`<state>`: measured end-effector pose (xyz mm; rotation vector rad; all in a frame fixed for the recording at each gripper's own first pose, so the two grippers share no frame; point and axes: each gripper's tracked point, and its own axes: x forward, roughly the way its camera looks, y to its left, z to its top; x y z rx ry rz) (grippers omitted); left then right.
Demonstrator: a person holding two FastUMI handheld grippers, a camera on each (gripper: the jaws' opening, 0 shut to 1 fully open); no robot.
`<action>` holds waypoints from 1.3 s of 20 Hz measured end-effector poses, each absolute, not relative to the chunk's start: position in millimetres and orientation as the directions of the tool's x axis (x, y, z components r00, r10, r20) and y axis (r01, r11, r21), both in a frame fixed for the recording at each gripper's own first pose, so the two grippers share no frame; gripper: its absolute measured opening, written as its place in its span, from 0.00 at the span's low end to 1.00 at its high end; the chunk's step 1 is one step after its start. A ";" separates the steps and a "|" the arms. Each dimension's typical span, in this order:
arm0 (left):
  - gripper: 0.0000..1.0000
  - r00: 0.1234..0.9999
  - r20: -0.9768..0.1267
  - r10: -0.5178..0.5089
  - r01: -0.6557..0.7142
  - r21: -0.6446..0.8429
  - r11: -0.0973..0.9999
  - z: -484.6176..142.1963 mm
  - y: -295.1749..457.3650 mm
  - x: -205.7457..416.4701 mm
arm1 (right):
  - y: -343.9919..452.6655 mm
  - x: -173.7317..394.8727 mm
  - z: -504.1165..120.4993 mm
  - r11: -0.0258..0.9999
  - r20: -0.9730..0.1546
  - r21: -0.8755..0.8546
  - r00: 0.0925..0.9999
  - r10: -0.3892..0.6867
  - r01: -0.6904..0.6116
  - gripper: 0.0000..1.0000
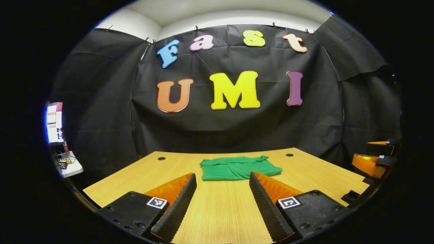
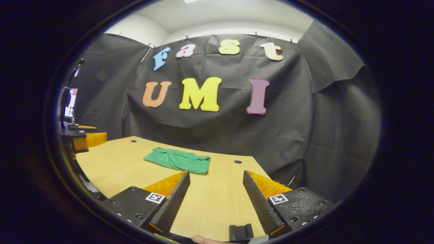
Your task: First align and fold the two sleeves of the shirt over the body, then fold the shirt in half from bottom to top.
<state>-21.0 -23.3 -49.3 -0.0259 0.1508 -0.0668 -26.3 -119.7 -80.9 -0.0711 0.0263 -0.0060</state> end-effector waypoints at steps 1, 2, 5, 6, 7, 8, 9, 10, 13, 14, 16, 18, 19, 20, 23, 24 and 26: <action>1.00 0.988 -0.142 -0.061 0.058 -0.023 0.998 -52.6 -18.0 -20.9 | -121.0 -27.5 -85.7 0.999 -0.036 -0.053 0.999 -0.004 0.002 0.94; 1.00 0.989 -0.136 -0.050 0.048 -0.017 0.999 -51.7 -13.8 -19.4 | -122.2 -26.7 -86.3 0.999 -0.041 -0.035 0.999 -0.004 0.003 0.95; 1.00 0.992 -0.123 -0.021 0.020 -0.014 1.000 -49.6 -6.5 -22.7 | -127.8 -24.7 -81.2 0.999 -0.025 -0.030 1.000 -0.015 0.014 0.96; 1.00 0.992 -0.124 -0.022 0.020 -0.016 1.000 -51.0 -6.8 -23.7 | -127.7 -25.5 -80.2 0.999 -0.019 -0.038 1.000 -0.013 0.013 0.96; 1.00 0.992 -0.123 -0.017 0.016 -0.015 1.000 -53.3 -5.5 -24.9 | -123.5 -26.4 -81.2 0.999 -0.015 -0.043 1.000 -0.006 0.005 0.96; 1.00 0.992 -0.126 -0.011 0.009 -0.014 1.000 -56.6 -2.6 -25.4 | -119.3 -27.5 -82.2 0.999 -0.015 -0.044 1.000 0.004 -0.005 0.96; 1.00 0.991 -0.130 -0.005 0.004 -0.011 1.000 -59.3 -1.9 -25.6 | -117.7 -27.0 -84.5 0.999 -0.013 -0.046 1.000 0.012 -0.012 0.96; 1.00 0.991 -0.135 -0.002 0.001 -0.008 1.000 -62.9 -0.9 -25.9 | -116.3 -28.2 -85.5 0.999 -0.013 -0.051 1.000 0.015 -0.016 0.95; 1.00 0.989 -0.150 0.013 -0.012 0.007 1.000 -72.2 3.5 -25.0 | -116.2 -28.9 -85.9 0.998 -0.013 -0.059 1.000 0.017 -0.018 0.95; 1.00 0.988 -0.152 0.020 -0.018 0.014 1.000 -73.9 6.8 -24.2 | -115.7 -27.9 -84.7 0.998 -0.011 -0.055 1.000 0.017 -0.017 0.95; 1.00 0.988 -0.154 0.027 -0.025 0.016 1.000 -77.2 9.8 -24.6 | -114.4 -28.1 -86.5 0.998 -0.015 -0.057 1.000 0.018 -0.019 0.95; 1.00 0.988 -0.153 0.021 -0.020 0.004 1.000 -78.3 8.4 -24.8 | -112.3 -27.5 -90.0 0.998 -0.024 -0.064 0.999 0.023 -0.025 0.95; 1.00 0.988 -0.153 0.017 -0.017 0.001 1.000 -79.6 6.4 -26.6 | -110.4 -26.1 -93.4 0.997 -0.034 -0.065 0.999 0.027 -0.029 0.95; 1.00 0.988 -0.156 0.011 -0.012 -0.002 1.000 -81.6 5.9 -27.0 | -108.8 -26.1 -96.4 0.997 -0.043 -0.066 0.999 0.033 -0.035 0.95; 1.00 0.986 -0.169 0.001 -0.002 -0.004 1.000 -89.2 6.2 -27.2 | -108.5 -25.8 -103.2 0.997 -0.061 -0.071 0.998 0.034 -0.038 0.96; 1.00 0.984 -0.177 0.001 -0.002 -0.004 1.000 -92.2 6.1 -27.4 | -107.3 -25.5 -103.9 0.997 -0.066 -0.070 0.997 0.036 -0.040 0.96; 1.00 0.982 -0.191 0.007 -0.007 0.003 1.000 -99.2 8.7 -28.7 | -105.4 -26.9 -106.1 0.997 -0.073 -0.065 0.996 0.042 -0.046 0.95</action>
